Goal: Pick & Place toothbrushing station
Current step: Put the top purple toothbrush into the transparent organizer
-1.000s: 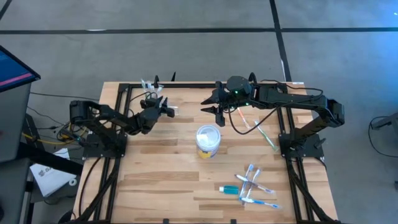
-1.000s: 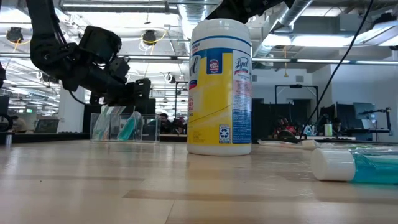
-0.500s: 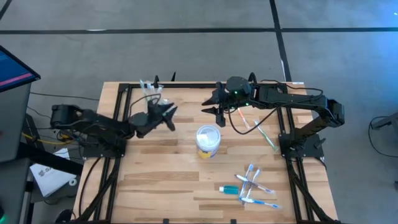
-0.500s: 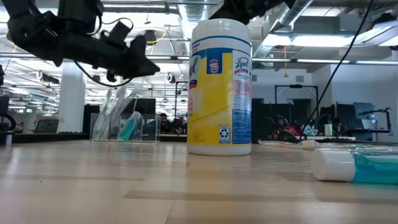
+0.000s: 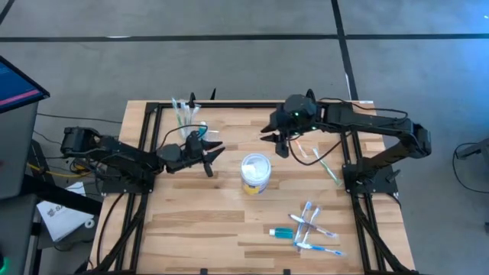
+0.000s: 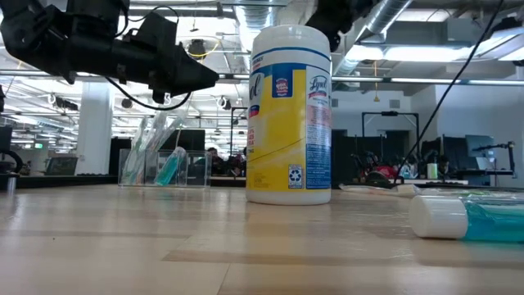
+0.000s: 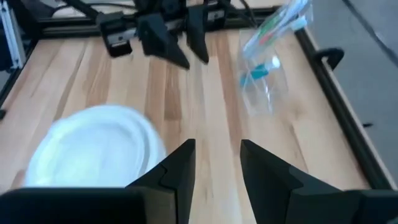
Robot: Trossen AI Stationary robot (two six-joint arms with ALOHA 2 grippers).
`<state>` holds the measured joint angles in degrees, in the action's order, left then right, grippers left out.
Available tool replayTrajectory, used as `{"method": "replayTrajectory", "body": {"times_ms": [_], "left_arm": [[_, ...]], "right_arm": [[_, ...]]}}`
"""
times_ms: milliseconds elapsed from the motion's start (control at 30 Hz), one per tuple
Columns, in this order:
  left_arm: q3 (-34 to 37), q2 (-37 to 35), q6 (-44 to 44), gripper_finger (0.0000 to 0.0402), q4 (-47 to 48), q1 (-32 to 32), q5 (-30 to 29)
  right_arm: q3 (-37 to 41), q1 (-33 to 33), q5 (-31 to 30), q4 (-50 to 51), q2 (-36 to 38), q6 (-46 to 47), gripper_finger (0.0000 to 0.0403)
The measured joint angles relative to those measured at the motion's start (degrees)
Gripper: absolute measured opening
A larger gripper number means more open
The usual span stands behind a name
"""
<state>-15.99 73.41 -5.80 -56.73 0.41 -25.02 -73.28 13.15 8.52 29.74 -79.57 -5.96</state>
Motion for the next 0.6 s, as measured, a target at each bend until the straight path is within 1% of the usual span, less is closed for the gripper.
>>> {"method": "replayTrajectory", "body": {"times_ms": [167,333,533,600], "left_arm": [[0.00,0.02,0.00,0.0108,0.00,-0.15,0.14],[0.00,0.02,0.00,0.0108,-0.06,-0.15,0.22],[0.00,0.02,0.00,0.0108,-0.15,-0.78,0.45],[0.00,0.02,-0.02,0.0108,-0.31,-1.13,1.58]], "right_arm": [[0.00,-1.01,-0.05,8.85,2.51,2.18,0.0118],[0.04,-3.36,-0.09,18.16,3.91,5.71,0.0118],[0.04,-8.14,-3.73,24.81,3.96,10.41,0.0118],[0.04,-9.98,-4.09,27.03,3.96,12.22,0.0118]]}}
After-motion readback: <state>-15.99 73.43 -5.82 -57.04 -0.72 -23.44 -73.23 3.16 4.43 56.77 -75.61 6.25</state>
